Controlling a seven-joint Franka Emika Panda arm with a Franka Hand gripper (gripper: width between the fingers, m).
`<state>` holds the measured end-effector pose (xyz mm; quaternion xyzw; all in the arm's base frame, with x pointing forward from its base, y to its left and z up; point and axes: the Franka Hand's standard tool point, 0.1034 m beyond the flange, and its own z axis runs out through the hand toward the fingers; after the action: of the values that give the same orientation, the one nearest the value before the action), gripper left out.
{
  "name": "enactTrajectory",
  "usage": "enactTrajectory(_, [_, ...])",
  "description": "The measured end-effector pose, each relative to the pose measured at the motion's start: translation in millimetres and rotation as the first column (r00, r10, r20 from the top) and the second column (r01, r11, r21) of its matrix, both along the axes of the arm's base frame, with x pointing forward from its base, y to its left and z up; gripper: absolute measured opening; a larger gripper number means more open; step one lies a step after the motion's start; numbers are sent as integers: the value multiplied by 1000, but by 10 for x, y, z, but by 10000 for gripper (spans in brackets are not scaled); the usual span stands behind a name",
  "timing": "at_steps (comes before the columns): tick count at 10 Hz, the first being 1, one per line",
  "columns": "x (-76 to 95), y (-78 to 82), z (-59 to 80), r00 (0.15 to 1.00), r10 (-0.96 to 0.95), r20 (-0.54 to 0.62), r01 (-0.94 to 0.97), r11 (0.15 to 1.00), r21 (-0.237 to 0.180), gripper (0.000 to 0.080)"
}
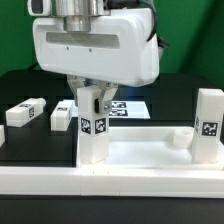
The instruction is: Assemble desk
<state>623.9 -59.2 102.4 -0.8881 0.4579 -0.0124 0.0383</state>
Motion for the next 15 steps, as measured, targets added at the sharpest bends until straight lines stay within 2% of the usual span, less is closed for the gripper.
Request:
enactTrajectory(4, [8, 15, -13, 946, -324, -18, 325, 946, 21, 290])
enactTrajectory(5, [9, 14, -13, 937, -348, -20, 349, 937, 22, 290])
enactTrajectory(6, [9, 19, -13, 937, -347, -20, 348, 937, 22, 375])
enactTrajectory(7, [9, 21, -14, 943, -331, -19, 331, 943, 22, 375])
enactTrajectory(8, [8, 18, -15, 957, -289, -16, 289, 957, 20, 542])
enactTrajectory(9, [5, 4, -15, 973, -231, -12, 231, 973, 17, 625])
enactTrajectory(11, [6, 10, -15, 1000, -9, 1, 9, 1000, 0, 644])
enactTrajectory(12, [4, 19, -21, 987, 159, 8, -159, 987, -12, 644])
enactTrajectory(15, [5, 28, -23, 893, 449, 12, -448, 893, -39, 648])
